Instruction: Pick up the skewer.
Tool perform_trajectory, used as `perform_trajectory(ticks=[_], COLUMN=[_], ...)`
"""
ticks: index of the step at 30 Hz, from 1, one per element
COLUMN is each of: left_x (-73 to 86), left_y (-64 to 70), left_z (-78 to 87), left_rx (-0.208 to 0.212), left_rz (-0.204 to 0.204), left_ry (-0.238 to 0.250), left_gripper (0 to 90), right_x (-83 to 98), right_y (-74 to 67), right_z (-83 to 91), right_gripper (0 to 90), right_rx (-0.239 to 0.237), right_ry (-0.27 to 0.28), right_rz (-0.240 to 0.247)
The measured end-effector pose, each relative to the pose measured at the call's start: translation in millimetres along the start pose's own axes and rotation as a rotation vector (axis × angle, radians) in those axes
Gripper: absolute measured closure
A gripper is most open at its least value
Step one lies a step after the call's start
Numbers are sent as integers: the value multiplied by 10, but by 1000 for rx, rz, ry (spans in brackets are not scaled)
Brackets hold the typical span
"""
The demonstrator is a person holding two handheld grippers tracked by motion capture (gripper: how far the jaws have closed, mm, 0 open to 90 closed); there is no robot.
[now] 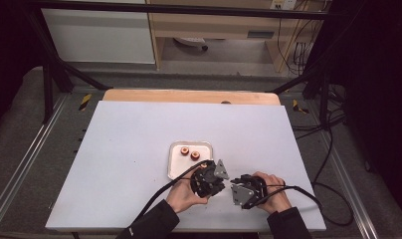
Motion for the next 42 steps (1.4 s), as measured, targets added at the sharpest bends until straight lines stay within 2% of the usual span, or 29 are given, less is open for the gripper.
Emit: perform_trajectory(ticks=[11, 20, 21, 23, 25, 29, 31, 34, 37, 40, 41, 42], left_x=[-5, 1, 11, 21, 46, 87, 88, 71, 44, 21, 16, 13], left_y=[0, -27, -43, -52, -78, -155, -156, -162, -152, -131, -128, -125], left_z=[-18, -5, 13, 21, 29, 54, 55, 57, 37, 5, -5, -17], left_rx=[10, 24, 10, 8, -6, -12, -10, -3, 3, 9, 9, 10], left_rz=[-5, 7, 15, 12, 9, 34, 50, 58, 52, 46, 46, 46], left_ry=[-5, -25, -36, -55, -102, -179, -191, -214, -224, -251, -257, -263], left_gripper=[885, 869, 827, 738, 656, 573, 562, 581, 616, 717, 717, 764], right_x=[-6, -25, -28, -27, -28, -53, -79, -121, -146, -194, -194, -202], right_y=[-13, -6, -4, -2, 13, 48, 61, 80, 80, 82, 82, 83], right_z=[-6, 13, 13, 13, 16, 28, 30, 15, 2, -22, -22, -27], right_gripper=[871, 889, 889, 889, 889, 889, 889, 889, 889, 889, 889, 888], right_rx=[-15, -15, -12, -3, 11, 33, 33, 39, 36, 32, 32, 34], right_ry=[-12, -16, -18, -29, -43, -80, -90, -97, -104, -106, -106, -103], right_rz=[87, 101, 103, 101, 110, 136, 152, 182, 187, 211, 211, 220])
Point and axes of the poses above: each handheld gripper's, and its own axes: z roughly backward along the jaws, x roughly out of its underside, y roughly to its right, the point moved 2 cm from there along -z, roughly forward along the jaws, and after that the axes turned 1 degree about -z, right-handed, at the moved point
